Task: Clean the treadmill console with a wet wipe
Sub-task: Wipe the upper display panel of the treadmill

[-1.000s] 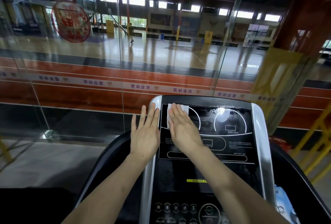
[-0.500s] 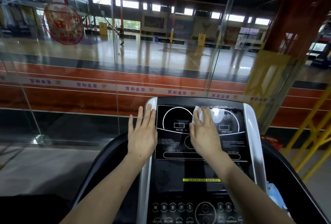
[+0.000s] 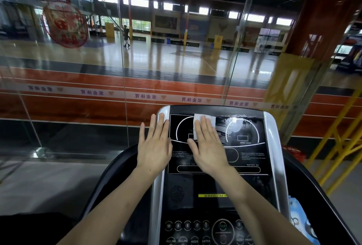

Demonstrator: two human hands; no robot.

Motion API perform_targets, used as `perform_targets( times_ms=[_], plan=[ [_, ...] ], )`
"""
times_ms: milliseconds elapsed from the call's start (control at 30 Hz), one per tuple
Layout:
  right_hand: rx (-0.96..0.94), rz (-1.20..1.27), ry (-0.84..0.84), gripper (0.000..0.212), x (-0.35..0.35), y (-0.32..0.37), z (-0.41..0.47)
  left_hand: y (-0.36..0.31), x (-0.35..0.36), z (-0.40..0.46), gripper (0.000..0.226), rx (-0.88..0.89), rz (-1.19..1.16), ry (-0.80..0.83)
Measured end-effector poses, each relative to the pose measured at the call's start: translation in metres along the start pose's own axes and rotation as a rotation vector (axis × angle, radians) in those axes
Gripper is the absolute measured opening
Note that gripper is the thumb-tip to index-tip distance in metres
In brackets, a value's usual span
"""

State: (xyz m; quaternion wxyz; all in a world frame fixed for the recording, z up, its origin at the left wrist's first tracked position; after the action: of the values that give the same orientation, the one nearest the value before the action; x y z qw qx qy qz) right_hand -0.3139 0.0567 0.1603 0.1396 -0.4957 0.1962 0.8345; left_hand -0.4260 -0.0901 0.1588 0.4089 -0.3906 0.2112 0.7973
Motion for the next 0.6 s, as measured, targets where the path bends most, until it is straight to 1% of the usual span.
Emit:
perform_targets(
  times_ms=[100, 200, 267, 333, 367, 500, 533, 600],
  plan=[
    [0.037, -0.019, -0.016, 0.079, -0.014, -0.047, -0.003, -0.001, -0.003, 0.004, 0.065, 0.004, -0.001, -0.006],
    [0.183, -0.006, -0.087, 0.079, -0.037, -0.115, -0.012, -0.01, -0.006, 0.011, 0.064, 0.016, -0.029, -0.021],
    [0.251, 0.017, -0.089, 0.082, -0.044, -0.129, -0.012, -0.017, -0.005, 0.018, 0.065, 0.027, -0.029, -0.019],
    [0.288, 0.051, -0.096, 0.082, -0.042, -0.111, -0.01, -0.02, -0.003, 0.021, 0.065, 0.017, -0.021, -0.017],
    [0.275, 0.062, -0.092, 0.082, -0.038, -0.093, -0.007, -0.021, -0.001, 0.021, 0.066, 0.011, -0.014, -0.019],
    [0.076, 0.017, -0.018, 0.082, -0.014, -0.019, -0.002, -0.022, -0.001, 0.02, 0.068, 0.032, 0.013, -0.05],
    [0.047, 0.002, -0.003, 0.082, -0.012, -0.016, -0.002, -0.023, -0.001, 0.019, 0.068, 0.042, 0.019, -0.057],
    [0.043, -0.013, -0.009, 0.083, -0.02, -0.04, -0.004, -0.024, -0.001, 0.018, 0.068, 0.061, 0.027, -0.06]
  ],
)
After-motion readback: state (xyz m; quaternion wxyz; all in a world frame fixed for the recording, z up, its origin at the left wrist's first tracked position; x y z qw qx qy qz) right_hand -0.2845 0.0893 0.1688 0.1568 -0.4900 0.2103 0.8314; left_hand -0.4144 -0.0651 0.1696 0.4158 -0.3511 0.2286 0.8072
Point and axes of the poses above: each hand's wrist, its own z-axis towards the middle knuckle, its own x-axis out of the palm, y = z × x, the point moved 6 cm from there along z, towards the middle knuckle, and after that the axes turned 6 degrees about x, right-handed, at the moved point
